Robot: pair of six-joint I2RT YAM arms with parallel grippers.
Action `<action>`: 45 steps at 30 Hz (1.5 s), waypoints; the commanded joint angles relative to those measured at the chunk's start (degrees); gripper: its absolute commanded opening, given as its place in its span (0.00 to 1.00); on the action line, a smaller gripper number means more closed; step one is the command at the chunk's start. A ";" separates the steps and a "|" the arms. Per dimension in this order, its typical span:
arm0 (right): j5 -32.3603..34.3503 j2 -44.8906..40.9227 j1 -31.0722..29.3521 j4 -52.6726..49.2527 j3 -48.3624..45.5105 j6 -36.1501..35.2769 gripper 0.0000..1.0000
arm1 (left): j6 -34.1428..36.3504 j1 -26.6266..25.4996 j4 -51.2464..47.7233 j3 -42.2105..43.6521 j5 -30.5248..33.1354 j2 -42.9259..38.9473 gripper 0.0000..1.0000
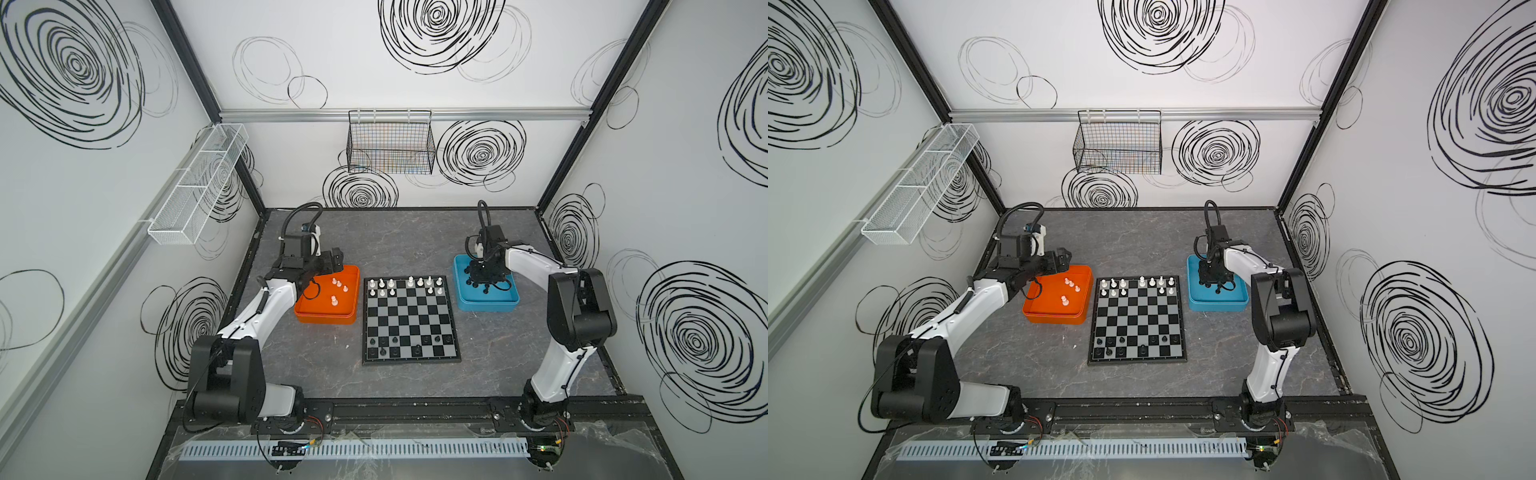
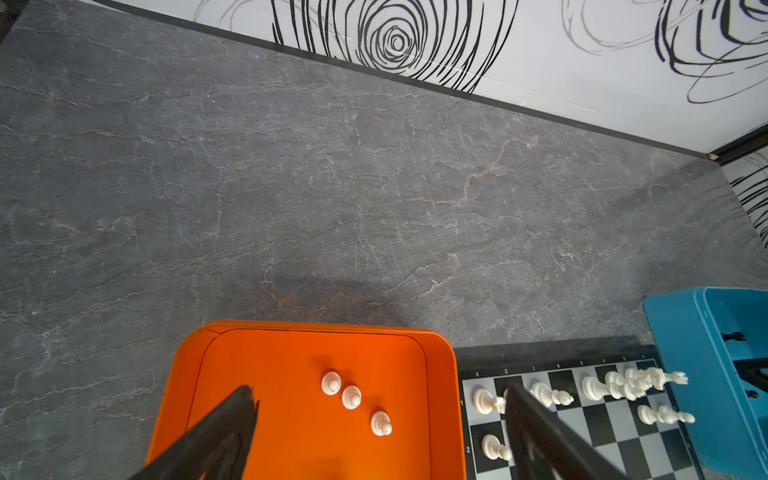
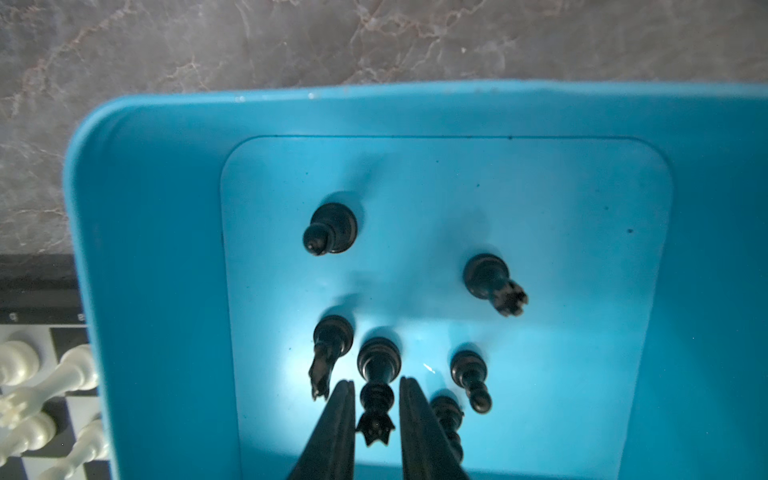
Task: Set up the chess pieces on the board
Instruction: 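Lift the black piece with the right gripper and carry it over the chessboard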
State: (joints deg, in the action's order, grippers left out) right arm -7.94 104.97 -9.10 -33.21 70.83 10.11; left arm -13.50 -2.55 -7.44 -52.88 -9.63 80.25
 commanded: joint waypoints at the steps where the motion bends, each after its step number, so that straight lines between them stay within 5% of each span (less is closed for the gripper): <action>1: 0.47 0.81 -0.13 -1.95 -0.05 -0.36 0.21 | -0.21 0.52 2.45 0.24 -0.48 0.35 0.96; 20: 2.73 -10.05 -3.50 -10.36 6.27 -1.30 0.14 | -1.40 0.44 1.56 -0.01 -1.45 -0.42 0.96; 30: 3.12 -15.83 -20.24 -15.45 10.26 1.21 0.14 | -5.43 0.44 1.10 1.52 -2.51 -1.82 0.96; 45: -1.90 -18.51 -42.10 -2.27 -1.48 6.06 0.14 | -9.61 -0.93 -11.35 4.88 -3.45 -8.00 0.96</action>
State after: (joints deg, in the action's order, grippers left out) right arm -9.58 87.44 -49.56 -38.87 70.67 15.44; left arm -21.21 -2.87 -15.73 -49.63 -12.19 74.54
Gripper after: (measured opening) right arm 0.146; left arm 0.960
